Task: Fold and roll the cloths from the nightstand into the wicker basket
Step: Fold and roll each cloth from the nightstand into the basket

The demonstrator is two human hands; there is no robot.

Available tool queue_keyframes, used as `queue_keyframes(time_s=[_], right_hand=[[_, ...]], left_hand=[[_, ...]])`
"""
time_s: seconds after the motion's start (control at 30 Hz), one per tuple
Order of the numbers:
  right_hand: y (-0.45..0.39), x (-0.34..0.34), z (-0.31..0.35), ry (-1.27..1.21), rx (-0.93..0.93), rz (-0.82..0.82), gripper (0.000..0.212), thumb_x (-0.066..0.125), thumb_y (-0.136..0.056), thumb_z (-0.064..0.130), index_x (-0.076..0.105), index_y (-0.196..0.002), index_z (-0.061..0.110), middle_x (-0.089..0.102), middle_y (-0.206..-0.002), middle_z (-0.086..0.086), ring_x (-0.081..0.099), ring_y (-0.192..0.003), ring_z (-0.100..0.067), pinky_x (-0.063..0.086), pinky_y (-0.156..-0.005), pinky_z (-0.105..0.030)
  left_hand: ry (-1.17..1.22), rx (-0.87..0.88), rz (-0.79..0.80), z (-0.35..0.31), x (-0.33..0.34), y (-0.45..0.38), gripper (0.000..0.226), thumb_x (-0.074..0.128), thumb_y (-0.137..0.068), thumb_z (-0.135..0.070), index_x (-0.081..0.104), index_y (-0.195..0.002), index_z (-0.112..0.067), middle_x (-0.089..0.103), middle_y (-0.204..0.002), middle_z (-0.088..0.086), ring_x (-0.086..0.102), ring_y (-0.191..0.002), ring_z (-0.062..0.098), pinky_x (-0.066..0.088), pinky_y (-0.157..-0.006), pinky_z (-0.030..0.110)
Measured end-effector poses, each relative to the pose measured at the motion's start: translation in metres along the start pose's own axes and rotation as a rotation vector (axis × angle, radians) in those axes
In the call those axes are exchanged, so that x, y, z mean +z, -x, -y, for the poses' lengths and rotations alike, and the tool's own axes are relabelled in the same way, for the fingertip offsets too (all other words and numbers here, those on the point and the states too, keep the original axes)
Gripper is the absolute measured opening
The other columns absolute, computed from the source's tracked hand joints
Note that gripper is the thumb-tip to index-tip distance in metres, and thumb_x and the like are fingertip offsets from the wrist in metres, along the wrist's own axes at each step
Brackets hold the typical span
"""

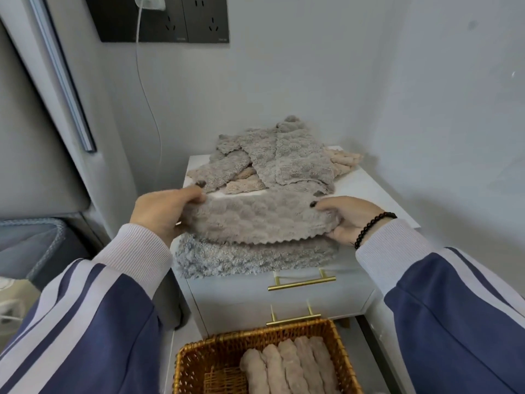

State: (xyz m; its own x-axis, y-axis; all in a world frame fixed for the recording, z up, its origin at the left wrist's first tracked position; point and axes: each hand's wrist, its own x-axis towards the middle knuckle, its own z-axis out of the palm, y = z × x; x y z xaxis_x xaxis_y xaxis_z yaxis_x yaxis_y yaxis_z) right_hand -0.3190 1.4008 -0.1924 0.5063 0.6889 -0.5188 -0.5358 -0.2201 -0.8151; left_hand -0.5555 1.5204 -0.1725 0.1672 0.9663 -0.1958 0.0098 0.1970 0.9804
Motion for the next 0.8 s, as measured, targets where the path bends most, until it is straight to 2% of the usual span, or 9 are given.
queue_keyframes(time_s=[0.03, 0.13, 0.27, 0.37, 0.47, 0.53, 0.6, 0.7, 0.8], right_hand=[[0.002, -0.002, 0.001, 0.046, 0.022, 0.028, 0.027, 0.052, -0.088, -0.011, 0.058, -0.112, 0.0, 0.065, -0.108, -0.021, 0.066, -0.093, -0.03, 0.058, -0.07, -0.038], [0.007, -0.01, 0.001, 0.177, 0.089, 0.088, 0.018, 0.051, -0.089, -0.01, 0.058, -0.102, -0.001, 0.066, -0.1, -0.019, 0.066, -0.081, -0.028, 0.057, -0.058, -0.039], [0.004, -0.021, -0.004, 0.275, 0.087, 0.035, 0.011, 0.064, -0.087, 0.002, 0.06, -0.096, 0.005, 0.07, -0.075, -0.011, 0.067, -0.052, -0.017, 0.056, -0.049, -0.03], [-0.005, -0.026, -0.009, 0.351, -0.01, -0.047, 0.022, 0.071, -0.08, 0.002, 0.063, -0.1, 0.0, 0.068, -0.086, -0.015, 0.065, -0.066, -0.02, 0.057, -0.068, -0.032], [-0.007, -0.02, -0.013, 0.443, -0.147, -0.07, 0.016, 0.069, -0.078, -0.006, 0.059, -0.086, 0.004, 0.068, -0.087, -0.014, 0.065, -0.069, -0.023, 0.059, -0.061, -0.031], [-0.009, -0.015, -0.016, 0.455, -0.231, -0.079, 0.026, 0.066, -0.076, -0.011, 0.057, -0.087, 0.009, 0.067, -0.102, -0.016, 0.067, -0.091, -0.03, 0.057, -0.082, -0.044], [-0.011, -0.011, -0.021, 0.495, -0.3, -0.071, 0.029, 0.064, -0.079, -0.011, 0.057, -0.086, 0.016, 0.067, -0.107, -0.015, 0.064, -0.098, -0.027, 0.052, -0.093, -0.045], [-0.021, -0.007, -0.025, 0.51, -0.387, -0.072, 0.022, 0.06, -0.087, -0.001, 0.058, -0.09, 0.02, 0.066, -0.112, -0.008, 0.063, -0.102, -0.022, 0.05, -0.097, -0.042], [-0.031, -0.002, -0.023, 0.529, -0.41, -0.079, 0.031, 0.058, -0.086, -0.001, 0.057, -0.109, 0.02, 0.063, -0.119, -0.003, 0.062, -0.108, -0.023, 0.05, -0.096, -0.045]], left_hand=[[-0.076, -0.028, -0.007, 0.002, -0.003, -0.002, 0.013, 0.078, -0.07, -0.008, 0.072, -0.059, -0.008, 0.067, -0.071, 0.011, 0.059, -0.059, 0.024, 0.054, -0.061, 0.036], [-0.333, -0.094, 0.074, 0.009, -0.013, -0.004, 0.013, 0.08, -0.074, -0.009, 0.069, -0.079, -0.004, 0.07, -0.086, 0.019, 0.062, -0.068, 0.028, 0.057, -0.055, 0.03], [-0.494, -0.218, 0.209, 0.014, -0.025, -0.005, 0.037, 0.081, -0.073, -0.007, 0.065, -0.105, 0.003, 0.068, -0.101, 0.03, 0.065, -0.083, 0.031, 0.056, -0.083, 0.048], [-0.551, -0.202, 0.28, 0.016, -0.03, -0.008, 0.06, 0.083, -0.07, -0.009, 0.054, -0.122, -0.018, 0.064, -0.111, 0.013, 0.067, -0.095, 0.031, 0.056, -0.085, 0.048], [-0.584, -0.132, 0.333, 0.019, -0.032, -0.011, 0.06, 0.082, -0.073, -0.01, 0.052, -0.12, -0.032, 0.065, -0.115, 0.007, 0.068, -0.096, 0.032, 0.055, -0.089, 0.047], [-0.583, -0.061, 0.325, 0.025, -0.032, -0.014, 0.051, 0.077, -0.078, -0.007, 0.057, -0.117, -0.035, 0.068, -0.112, 0.007, 0.069, -0.094, 0.031, 0.054, -0.09, 0.045], [-0.559, -0.009, 0.311, 0.031, -0.029, -0.017, 0.046, 0.072, -0.082, -0.006, 0.063, -0.117, -0.034, 0.069, -0.111, 0.007, 0.069, -0.087, 0.032, 0.054, -0.086, 0.042], [-0.545, 0.041, 0.29, 0.035, -0.023, -0.019, 0.042, 0.067, -0.086, -0.007, 0.063, -0.118, -0.033, 0.067, -0.108, -0.002, 0.066, -0.081, 0.026, 0.054, -0.083, 0.038], [-0.539, 0.066, 0.264, 0.037, -0.017, -0.025, 0.047, 0.068, -0.086, -0.009, 0.06, -0.128, -0.028, 0.062, -0.12, -0.001, 0.065, -0.094, 0.019, 0.05, -0.095, 0.032]])
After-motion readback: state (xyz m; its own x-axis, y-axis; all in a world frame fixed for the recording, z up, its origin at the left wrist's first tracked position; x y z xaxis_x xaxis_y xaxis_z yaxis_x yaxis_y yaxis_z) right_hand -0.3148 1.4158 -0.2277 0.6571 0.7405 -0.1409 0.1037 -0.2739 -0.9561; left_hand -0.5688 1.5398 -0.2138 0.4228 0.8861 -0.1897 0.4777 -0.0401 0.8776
